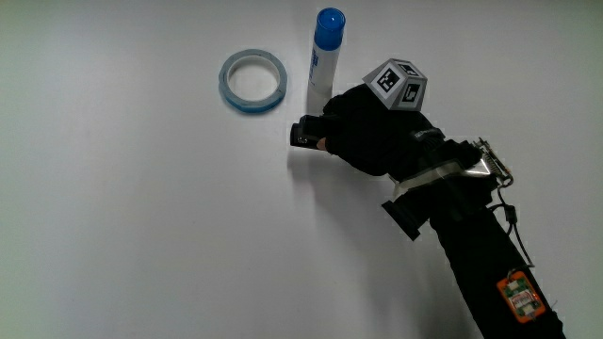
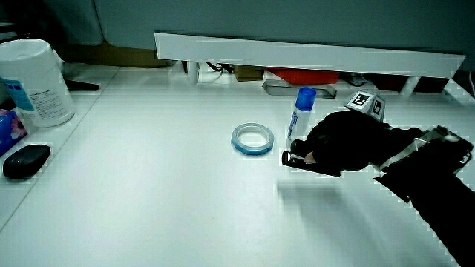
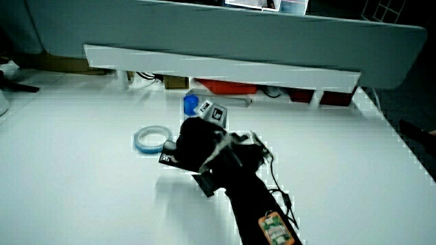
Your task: Place stapper
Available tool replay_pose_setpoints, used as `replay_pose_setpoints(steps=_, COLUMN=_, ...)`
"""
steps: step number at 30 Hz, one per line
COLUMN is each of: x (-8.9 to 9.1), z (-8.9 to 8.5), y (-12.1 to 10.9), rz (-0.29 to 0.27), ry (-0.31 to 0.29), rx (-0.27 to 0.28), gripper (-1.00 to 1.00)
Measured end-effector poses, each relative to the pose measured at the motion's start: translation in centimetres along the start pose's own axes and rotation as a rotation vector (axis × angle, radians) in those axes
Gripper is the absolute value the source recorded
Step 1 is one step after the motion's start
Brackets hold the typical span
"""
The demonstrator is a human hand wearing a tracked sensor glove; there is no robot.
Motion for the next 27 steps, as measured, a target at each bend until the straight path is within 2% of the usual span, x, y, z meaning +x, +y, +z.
replay_pose_setpoints(steps=8, x=2.9, z=-2.1, y=2.0, rz=-0.094, ry=0.033, rx=-0.033, gripper=0.0)
replay_pose_setpoints(steps=13, x=3.5, z=-2.3, y=2.3, rz=-0.101, ry=0.05, rx=-0.051, gripper=0.0)
replay_pose_setpoints(steps=15, x=3.7, z=-2.4, y=2.3, rz=-0.11, ry=0.051, rx=-0.032, gripper=0.0)
replay_pose_setpoints(steps=17, x=3.6, z=-2.5, y=2.3, rz=-0.097, ry=0.063, rx=-0.036, gripper=0.0)
replay_pose_setpoints(steps=19, x=4.0, z=-2.7, y=2.4, rz=-0.107, ry=0.062, rx=-0.038, gripper=0.0)
replay_pose_setpoints(steps=23, x=3.7, z=-2.7, y=2.1, rz=-0.096, ry=0.074, rx=-0.035, gripper=-0.27)
replay_pose_setpoints(steps=27, x=4.3, z=-3.0, y=2.2, rz=-0.106, ry=0.082, rx=-0.05, gripper=-0.53)
